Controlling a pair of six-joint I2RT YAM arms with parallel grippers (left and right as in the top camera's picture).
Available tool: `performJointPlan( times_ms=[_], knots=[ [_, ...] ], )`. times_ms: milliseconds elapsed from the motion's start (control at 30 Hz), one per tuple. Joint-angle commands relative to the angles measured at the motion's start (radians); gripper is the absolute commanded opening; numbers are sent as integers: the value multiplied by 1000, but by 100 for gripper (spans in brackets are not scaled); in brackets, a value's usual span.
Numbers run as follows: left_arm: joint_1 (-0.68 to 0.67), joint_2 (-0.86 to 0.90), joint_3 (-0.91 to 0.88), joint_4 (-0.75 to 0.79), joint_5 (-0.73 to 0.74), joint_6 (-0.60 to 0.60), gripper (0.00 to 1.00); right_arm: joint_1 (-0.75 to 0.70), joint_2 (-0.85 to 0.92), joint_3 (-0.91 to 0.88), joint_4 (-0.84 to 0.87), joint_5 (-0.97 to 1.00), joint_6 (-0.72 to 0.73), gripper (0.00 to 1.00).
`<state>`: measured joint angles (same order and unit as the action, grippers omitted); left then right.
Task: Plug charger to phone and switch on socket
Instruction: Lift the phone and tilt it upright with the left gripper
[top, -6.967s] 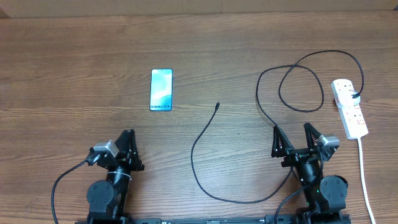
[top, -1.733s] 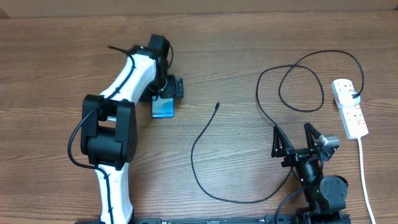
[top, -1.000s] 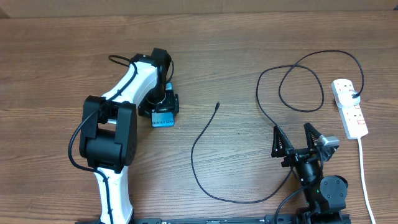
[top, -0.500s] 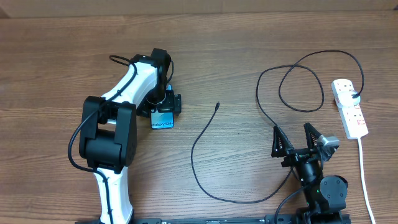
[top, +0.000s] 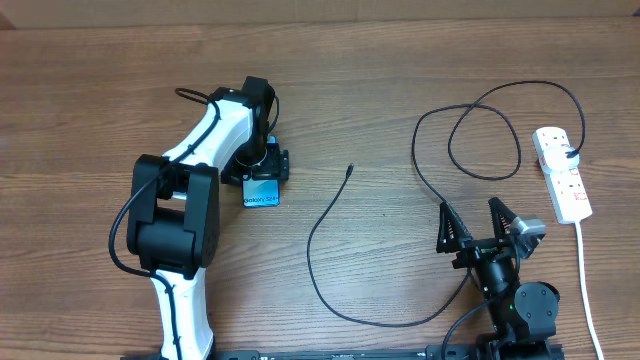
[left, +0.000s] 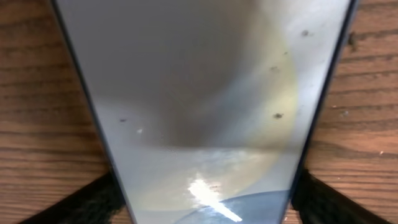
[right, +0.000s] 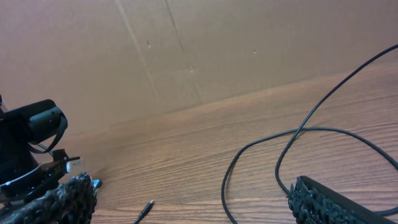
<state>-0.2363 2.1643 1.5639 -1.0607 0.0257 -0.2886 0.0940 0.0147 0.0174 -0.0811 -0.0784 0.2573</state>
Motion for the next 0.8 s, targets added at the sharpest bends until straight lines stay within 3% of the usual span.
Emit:
performJointPlan(
  times_ms=[0,167,267,433,767],
  knots=[
    [-6,40,-31,16,-30,-3,71,4,-8,-9,3,2,0,100],
    [-6,40,-31,14,-30,-3,67,4,-8,-9,3,2,0,100],
    [-6,40,-31,15,-29,-3,71,4,-8,-9,3,2,0,100],
    [-6,40,-31,20,-29,-3,100,4,-8,-9,3,2,0,100],
    [-6,40,-30,35,-30,-3,100,4,-8,-9,3,2,0,100]
  ],
)
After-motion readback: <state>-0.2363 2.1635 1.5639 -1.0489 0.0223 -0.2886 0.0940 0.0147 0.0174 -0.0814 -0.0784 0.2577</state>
